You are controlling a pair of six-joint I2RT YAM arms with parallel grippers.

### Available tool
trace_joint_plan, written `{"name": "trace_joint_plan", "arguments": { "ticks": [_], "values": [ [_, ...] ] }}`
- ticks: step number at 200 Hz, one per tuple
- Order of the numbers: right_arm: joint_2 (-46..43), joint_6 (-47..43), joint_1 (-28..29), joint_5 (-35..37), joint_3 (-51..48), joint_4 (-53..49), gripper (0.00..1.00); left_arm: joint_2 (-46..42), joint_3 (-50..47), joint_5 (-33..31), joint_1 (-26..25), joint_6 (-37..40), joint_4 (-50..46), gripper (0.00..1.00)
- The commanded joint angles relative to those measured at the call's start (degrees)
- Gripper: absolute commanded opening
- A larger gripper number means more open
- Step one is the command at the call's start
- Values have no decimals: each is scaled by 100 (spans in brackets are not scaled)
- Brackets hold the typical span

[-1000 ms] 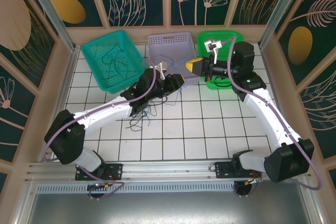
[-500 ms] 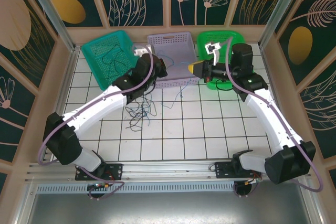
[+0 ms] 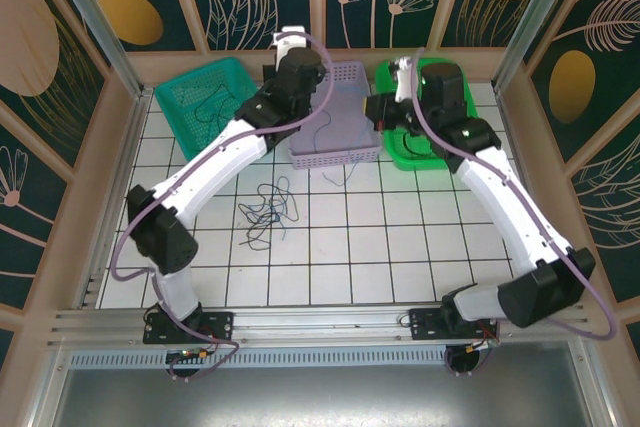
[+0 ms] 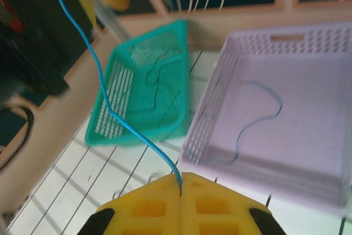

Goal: Untangle the cables

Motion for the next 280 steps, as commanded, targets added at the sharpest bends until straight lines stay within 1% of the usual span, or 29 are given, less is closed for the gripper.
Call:
{"name": "trace_joint_plan", "arguments": {
  "ticks": [1, 30, 45, 67, 91, 119, 135, 142, 146, 152, 158, 163, 167, 173, 182, 202, 214, 233, 251, 264, 280],
  "values": [
    [483, 214, -31, 610, 1049, 5, 0, 412, 850, -313, 116, 447, -145, 0],
    [1321, 337, -163, 754, 2085, 33, 0, 1133, 1867, -291, 231, 436, -271, 0],
    [1725, 402, -276, 587, 2440, 200, 0, 1523, 2362, -151, 334, 403, -379, 0],
    [2407, 507, -422, 423, 2982, 323, 0, 2032, 2999, 120, 594, 114, -717, 0],
    [3112, 607, -494, 313, 3525, 81, 0, 2284, 2945, 556, 828, -143, -767, 0],
    [3538, 733, -504, 319, 3335, 84, 0, 2511, 2552, 1163, 935, -178, -615, 0],
    [3872, 828, -538, 186, 3175, 57, 0, 2771, 2570, 1457, 967, -326, -815, 9],
    [4013, 876, -556, 190, 3156, -19, 0, 2886, 2598, 1599, 985, -435, -985, 15],
    [4083, 902, -559, 223, 3155, -86, 0, 2935, 2618, 1687, 986, -501, -1082, 21],
    [4149, 934, -571, 278, 3159, -154, 6, 3007, 2639, 1831, 1002, -602, -1218, 33],
    [4175, 949, -580, 339, 3120, -173, 12, 3040, 2640, 1944, 1010, -683, -1343, 48],
    [4159, 963, -579, 383, 3069, -147, 16, 3067, 2624, 2017, 1005, -758, -1432, 60],
    [4136, 972, -580, 400, 3028, -113, 18, 3074, 2599, 2082, 1008, -826, -1498, 66],
    [4113, 976, -584, 405, 2974, -65, 20, 3051, 2551, 2171, 1004, -923, -1603, 72],
    [4118, 985, -586, 394, 3003, -89, 24, 2995, 2455, 2304, 1007, -1059, -1725, 78],
    [4211, 976, -585, 375, 3315, -398, 35, 2692, 2125, 2445, 1012, -1354, -1927, 85],
    [4133, 976, -583, 406, 3323, -435, 38, 2416, 1834, 2539, 1009, -1541, -1934, 89],
    [3853, 1010, -577, 525, 3127, -393, 40, 1967, 1431, 2564, 1010, -1880, -2065, 89],
    [3438, 1044, -550, 665, 2766, -321, 40, 1396, 841, 2641, 1011, -2286, -2064, 86],
    [2985, 1110, -501, 764, 2270, -129, 40, 841, 144, 2752, 999, -2596, -1892, 83],
    [2218, 1311, -398, 805, 1291, 288, 40, 22, -975, 2888, 996, -3037, -1614, 78]
  ]
}}
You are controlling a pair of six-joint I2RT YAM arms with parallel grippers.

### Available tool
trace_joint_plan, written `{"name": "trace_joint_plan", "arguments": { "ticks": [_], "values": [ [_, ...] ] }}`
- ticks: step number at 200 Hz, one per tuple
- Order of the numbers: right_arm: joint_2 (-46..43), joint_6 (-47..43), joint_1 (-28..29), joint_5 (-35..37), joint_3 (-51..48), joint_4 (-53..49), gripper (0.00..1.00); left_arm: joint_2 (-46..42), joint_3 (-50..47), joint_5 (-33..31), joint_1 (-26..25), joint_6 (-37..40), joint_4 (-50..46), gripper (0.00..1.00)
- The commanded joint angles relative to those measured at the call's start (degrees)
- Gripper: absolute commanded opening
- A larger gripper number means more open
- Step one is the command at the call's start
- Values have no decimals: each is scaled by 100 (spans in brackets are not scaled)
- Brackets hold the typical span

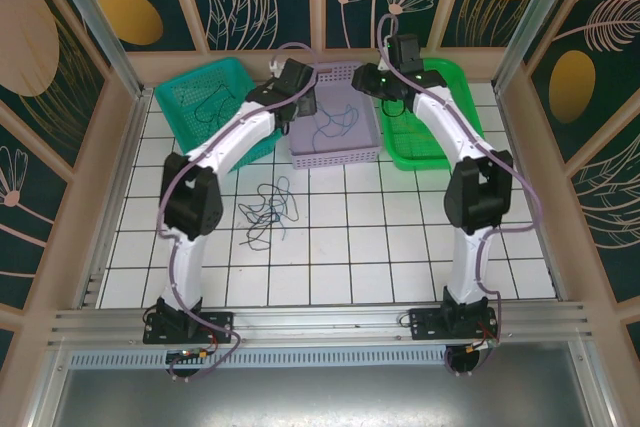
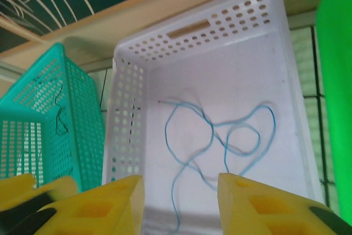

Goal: Untangle the cables

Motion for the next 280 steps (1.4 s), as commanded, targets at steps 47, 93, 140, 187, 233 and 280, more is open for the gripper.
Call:
{"name": "trace_joint_plan", "arguments": {
  "ticks": [47, 93, 140, 187, 233, 280],
  "values": [
    [-3434, 1812, 953, 147, -4337, 1807, 40, -3795, -4656, 761, 8, -2190, 751, 70],
    [-4089, 4848, 2670, -15, -6875, 3621, 41, -5365, -7157, 1386, -6, -3052, 1199, 64],
    [-2874, 7265, 3522, -224, -7169, 5256, 41, -5858, -7983, 1330, -6, -3491, 1553, 63],
    [-1620, 9200, 3644, -309, -7136, 6563, 39, -5736, -8415, 1283, 2, -3647, 1977, 61],
    [-1048, 9853, 3518, 31, -6907, 6954, 43, -5668, -8584, 1357, -5, -3694, 2325, 59],
    [-284, 10445, 3498, -52, -6515, 7202, 43, -5378, -8525, 1365, 1, -3711, 2575, 57]
  ]
}}
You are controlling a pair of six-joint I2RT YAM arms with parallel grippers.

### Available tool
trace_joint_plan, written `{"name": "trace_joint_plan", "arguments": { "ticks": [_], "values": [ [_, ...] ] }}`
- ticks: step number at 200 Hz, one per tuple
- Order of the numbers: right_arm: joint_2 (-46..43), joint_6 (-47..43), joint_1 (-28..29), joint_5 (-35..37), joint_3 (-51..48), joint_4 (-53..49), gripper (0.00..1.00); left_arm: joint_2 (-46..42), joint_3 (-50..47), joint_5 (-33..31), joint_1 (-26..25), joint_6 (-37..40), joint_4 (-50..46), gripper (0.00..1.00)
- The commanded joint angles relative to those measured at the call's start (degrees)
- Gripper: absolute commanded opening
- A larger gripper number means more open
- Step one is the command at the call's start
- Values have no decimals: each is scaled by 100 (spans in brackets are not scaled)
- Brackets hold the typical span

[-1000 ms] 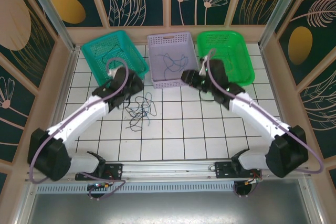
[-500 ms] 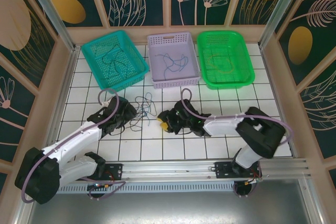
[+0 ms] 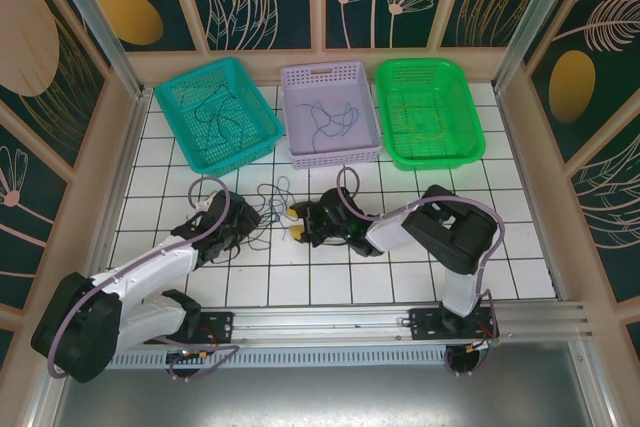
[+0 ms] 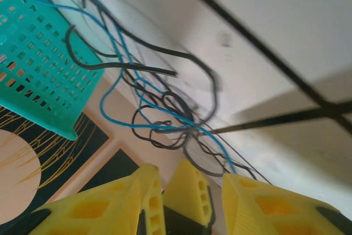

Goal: Untangle the cables

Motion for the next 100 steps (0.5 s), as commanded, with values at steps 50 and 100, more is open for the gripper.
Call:
{"name": "trace_joint_plan", "arguments": {
  "ticks": [50, 100],
  "values": [
    [512, 1610, -208, 345, 85, -17, 40, 407, 145, -66, -6, -46, 460, 48],
    [588, 728, -384, 234, 403, -389, 38, 997, 215, 5, -1, 63, 836, 34]
  ]
}}
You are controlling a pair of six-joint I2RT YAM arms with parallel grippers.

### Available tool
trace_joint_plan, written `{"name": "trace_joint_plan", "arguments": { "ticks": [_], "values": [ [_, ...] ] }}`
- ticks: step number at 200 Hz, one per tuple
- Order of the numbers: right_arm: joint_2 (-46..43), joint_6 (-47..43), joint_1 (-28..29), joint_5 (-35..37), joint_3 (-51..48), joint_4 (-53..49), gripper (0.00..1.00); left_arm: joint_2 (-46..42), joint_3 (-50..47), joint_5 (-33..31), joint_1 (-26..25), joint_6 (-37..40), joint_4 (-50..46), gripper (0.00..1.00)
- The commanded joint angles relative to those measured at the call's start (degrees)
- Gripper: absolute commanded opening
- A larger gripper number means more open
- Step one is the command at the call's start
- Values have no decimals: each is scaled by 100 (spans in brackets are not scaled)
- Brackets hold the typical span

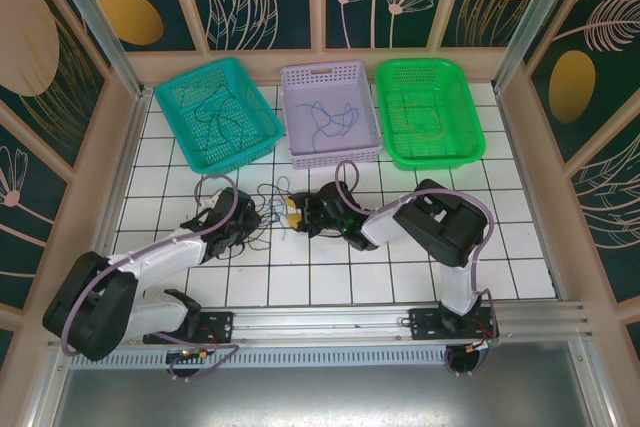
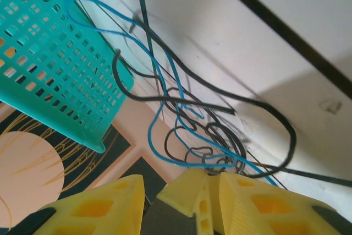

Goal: Untangle the cables

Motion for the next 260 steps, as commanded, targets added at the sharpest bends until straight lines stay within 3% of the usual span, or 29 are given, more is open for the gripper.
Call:
{"name": "trace_joint_plan", "arguments": {
  "ticks": [1, 19, 38, 59, 89, 110, 144, 200, 260],
  "values": [
    [234, 671, -154, 51, 100, -668, 38, 256, 146, 4, -4, 63, 264, 34],
    [-108, -390, -174, 62, 330, -1557, 38, 426, 225, -79, -3, 204, 247, 24],
    [-518, -1330, -167, 289, 472, -2484, 42, 531, 277, -199, -5, 365, 253, 0],
    [-631, -2648, -285, 237, 849, -3032, 45, 524, 261, -155, -6, 580, 348, 0],
    [-678, -5525, -163, 705, 1799, -4118, 50, 504, 367, 16, -6, 1001, 250, 0],
    [-767, -6604, -48, 710, 1905, -4276, 52, 504, 419, 81, -1, 1170, 155, 0],
    [-434, -7160, -18, 290, 2184, -4503, 50, 564, 453, 145, -6, 1244, 197, 0],
    [70, -7361, 39, 94, 2648, -4587, 30, 652, 629, 171, -22, 1262, 127, 0],
    [276, -7375, 48, 232, 2879, -4903, 26, 616, 657, 152, -49, 1244, 93, 0]
  ]
}}
